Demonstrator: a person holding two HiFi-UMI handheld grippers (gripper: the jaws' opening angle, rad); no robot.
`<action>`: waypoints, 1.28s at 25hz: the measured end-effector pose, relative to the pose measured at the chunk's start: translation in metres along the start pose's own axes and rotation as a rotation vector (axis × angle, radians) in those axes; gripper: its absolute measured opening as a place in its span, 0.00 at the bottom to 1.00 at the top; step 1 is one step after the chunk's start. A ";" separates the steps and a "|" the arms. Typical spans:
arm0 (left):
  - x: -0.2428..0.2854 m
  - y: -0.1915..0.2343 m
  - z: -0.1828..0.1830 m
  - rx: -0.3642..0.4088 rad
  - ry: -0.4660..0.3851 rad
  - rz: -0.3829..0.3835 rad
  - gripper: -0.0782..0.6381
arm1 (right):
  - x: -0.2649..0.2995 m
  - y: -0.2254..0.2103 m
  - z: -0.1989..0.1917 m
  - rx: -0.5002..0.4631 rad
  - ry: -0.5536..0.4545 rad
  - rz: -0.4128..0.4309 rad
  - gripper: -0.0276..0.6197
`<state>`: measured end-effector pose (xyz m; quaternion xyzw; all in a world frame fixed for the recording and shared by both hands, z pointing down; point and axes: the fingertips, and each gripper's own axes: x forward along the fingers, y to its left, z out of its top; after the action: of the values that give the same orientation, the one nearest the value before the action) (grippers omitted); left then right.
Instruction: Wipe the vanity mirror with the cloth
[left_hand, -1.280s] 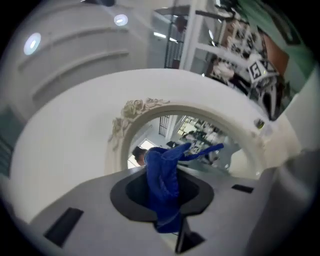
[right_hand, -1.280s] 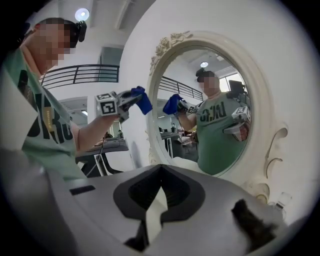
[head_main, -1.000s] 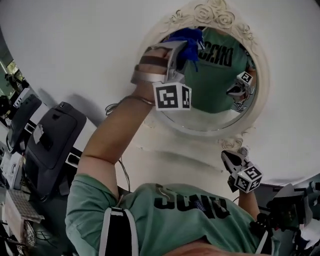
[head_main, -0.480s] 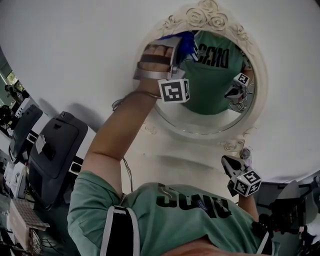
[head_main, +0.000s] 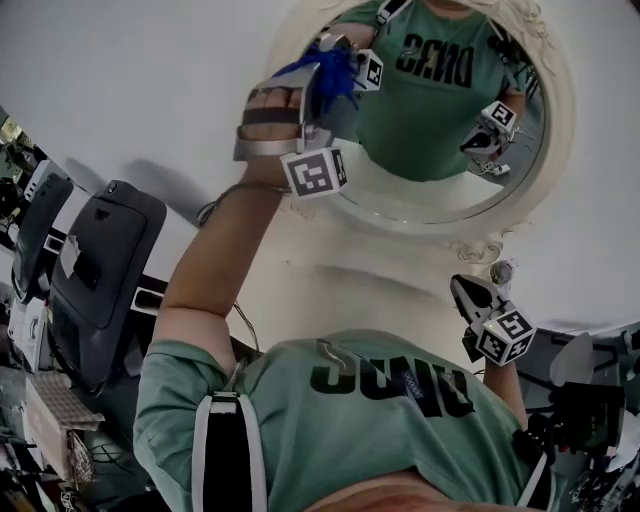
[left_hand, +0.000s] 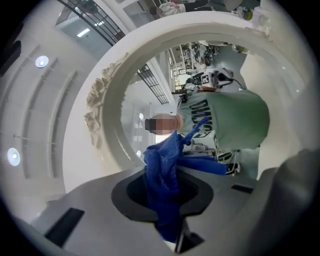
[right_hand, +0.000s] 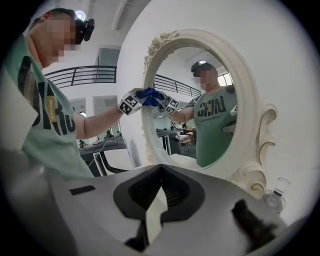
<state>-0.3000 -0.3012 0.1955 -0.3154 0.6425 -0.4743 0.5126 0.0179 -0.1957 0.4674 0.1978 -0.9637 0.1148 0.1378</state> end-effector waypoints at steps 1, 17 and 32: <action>-0.006 -0.018 -0.009 0.012 0.017 -0.033 0.21 | 0.002 0.002 0.000 0.009 0.002 0.010 0.05; -0.128 -0.307 0.008 0.034 0.081 -0.745 0.22 | 0.032 0.026 -0.011 0.019 0.056 0.090 0.05; -0.162 -0.322 0.071 -0.108 -0.041 -0.991 0.22 | 0.002 0.016 -0.016 0.054 0.003 0.025 0.05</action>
<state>-0.2139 -0.2901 0.5522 -0.6181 0.4290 -0.6205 0.2208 0.0131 -0.1773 0.4801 0.1894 -0.9624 0.1428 0.1325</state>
